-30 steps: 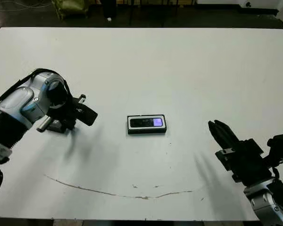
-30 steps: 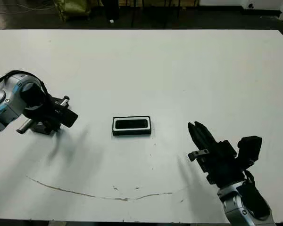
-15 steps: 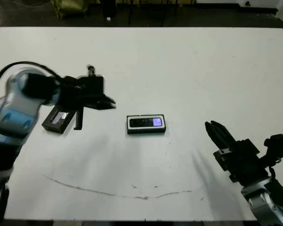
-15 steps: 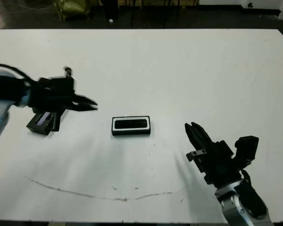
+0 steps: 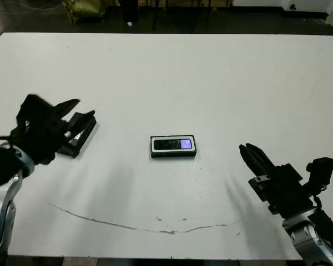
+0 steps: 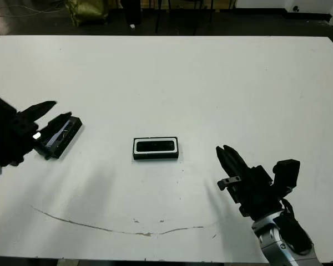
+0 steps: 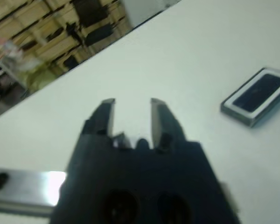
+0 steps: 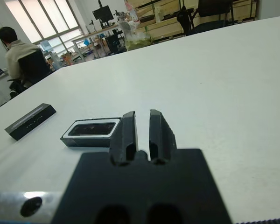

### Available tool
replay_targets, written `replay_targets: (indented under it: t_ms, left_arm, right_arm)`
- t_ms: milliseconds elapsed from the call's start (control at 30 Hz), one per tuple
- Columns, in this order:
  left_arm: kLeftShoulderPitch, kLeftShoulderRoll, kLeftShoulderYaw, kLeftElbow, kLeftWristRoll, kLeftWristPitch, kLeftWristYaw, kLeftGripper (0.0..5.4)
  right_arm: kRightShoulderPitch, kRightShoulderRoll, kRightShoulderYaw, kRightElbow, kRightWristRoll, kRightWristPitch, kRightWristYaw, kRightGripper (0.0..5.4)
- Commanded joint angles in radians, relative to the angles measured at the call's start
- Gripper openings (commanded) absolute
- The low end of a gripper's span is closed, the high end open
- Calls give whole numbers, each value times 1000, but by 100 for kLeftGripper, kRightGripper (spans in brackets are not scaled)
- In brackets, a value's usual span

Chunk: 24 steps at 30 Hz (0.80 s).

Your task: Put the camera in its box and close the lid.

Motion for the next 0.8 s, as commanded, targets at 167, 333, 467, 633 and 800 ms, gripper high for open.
replay_targets:
  t_ms: [167, 333, 467, 633, 800]
  left_arm:
    - [57, -24, 85, 109, -121, -39, 29, 374]
    - [42, -7, 99, 178, -208, 17, 23, 497]
    - [28, -10, 96, 228, -247, 40, 46, 537]
    - [12, -38, 96, 253, -308, 90, 91, 537]
    - [-2, -43, 86, 283, -353, 125, 117, 537]
  right_arm:
    - [8, -2, -5, 9, 8, 11, 7, 0]
    - [15, 1, -2, -15, 38, 42, -16, 0]
    - [20, -5, 4, -12, 4, 29, -26, 0]
    - [19, -2, 2, 4, 1, 10, -6, 0]
    - [23, -5, 0, -2, 5, 36, -23, 0]
